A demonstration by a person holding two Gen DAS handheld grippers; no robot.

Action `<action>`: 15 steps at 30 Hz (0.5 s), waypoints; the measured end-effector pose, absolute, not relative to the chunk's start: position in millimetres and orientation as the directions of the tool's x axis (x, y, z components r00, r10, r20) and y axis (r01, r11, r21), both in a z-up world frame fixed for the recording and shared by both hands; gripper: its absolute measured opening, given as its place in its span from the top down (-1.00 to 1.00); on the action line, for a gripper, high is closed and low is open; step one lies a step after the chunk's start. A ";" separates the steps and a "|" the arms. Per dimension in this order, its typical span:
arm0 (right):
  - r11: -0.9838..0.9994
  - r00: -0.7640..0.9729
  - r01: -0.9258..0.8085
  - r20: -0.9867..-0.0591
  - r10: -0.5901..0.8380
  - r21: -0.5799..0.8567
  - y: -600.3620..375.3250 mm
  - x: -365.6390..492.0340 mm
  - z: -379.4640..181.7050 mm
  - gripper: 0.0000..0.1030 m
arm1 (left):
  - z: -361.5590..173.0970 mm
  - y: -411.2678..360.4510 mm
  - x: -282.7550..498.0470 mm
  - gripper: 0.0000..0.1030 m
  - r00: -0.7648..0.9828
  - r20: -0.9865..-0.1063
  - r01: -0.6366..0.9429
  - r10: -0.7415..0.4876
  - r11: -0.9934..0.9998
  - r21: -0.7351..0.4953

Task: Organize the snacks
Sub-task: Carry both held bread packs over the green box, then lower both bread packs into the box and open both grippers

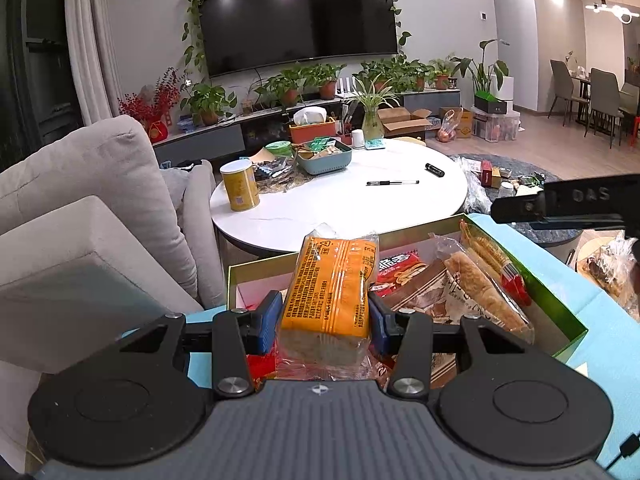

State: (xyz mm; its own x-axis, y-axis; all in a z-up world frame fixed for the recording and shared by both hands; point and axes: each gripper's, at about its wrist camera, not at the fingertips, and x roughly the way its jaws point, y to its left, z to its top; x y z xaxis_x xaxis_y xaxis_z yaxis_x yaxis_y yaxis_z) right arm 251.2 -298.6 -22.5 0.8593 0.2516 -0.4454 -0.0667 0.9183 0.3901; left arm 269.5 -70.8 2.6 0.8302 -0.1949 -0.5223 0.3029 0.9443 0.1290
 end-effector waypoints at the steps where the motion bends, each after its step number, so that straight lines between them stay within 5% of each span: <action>1: 0.919 0.860 -0.071 -0.442 0.253 0.388 -297.3 249.8 -21.6 -0.41 | 3.2 -71.9 271.3 0.19 0.830 -0.523 0.302 -0.195 0.945 0.128; 15: 0.929 0.867 -0.131 -0.414 0.276 0.346 -287.9 242.6 -23.7 -0.41 | -9.3 -89.7 295.6 0.14 0.817 -0.545 0.305 -0.190 0.944 0.128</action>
State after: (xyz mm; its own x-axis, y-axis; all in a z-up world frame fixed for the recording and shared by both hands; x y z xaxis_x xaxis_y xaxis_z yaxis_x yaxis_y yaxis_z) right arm 242.6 -287.9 -23.7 0.8673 0.2765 -0.4139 -0.1309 0.9290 0.3463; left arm 295.6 -89.7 -9.3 0.8167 -0.1900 -0.5450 0.3052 0.9436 0.1284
